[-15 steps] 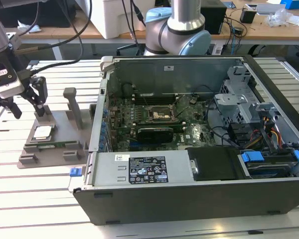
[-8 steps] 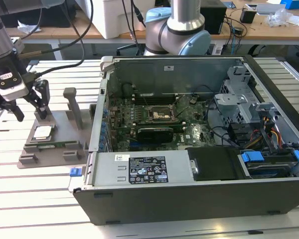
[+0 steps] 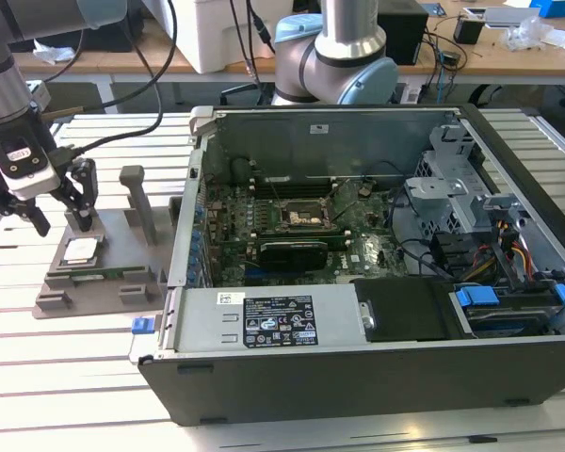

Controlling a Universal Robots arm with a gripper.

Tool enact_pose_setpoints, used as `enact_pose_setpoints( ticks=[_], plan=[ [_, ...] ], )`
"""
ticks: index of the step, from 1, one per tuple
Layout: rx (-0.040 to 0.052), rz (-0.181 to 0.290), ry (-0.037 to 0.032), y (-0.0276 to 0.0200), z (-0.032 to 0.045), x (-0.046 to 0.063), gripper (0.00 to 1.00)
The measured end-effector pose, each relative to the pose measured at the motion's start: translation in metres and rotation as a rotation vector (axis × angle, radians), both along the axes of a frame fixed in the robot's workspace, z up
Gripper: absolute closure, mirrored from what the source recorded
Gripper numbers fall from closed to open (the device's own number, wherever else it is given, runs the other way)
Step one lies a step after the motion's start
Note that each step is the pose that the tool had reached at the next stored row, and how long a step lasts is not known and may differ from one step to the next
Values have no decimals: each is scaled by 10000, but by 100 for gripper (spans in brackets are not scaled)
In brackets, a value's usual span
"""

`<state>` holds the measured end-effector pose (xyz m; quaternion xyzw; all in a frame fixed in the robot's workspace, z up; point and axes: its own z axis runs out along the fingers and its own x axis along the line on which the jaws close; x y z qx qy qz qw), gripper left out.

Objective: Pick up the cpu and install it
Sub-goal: 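Pick up the cpu and move it towards the insertion slot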

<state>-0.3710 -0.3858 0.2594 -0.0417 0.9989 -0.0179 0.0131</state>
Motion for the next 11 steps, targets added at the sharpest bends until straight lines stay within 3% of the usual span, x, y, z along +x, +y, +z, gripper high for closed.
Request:
enact_pose_setpoints(
  ticks=[11],
  plan=[
    [0,0,1,0,-95,-2,40]
  ],
)
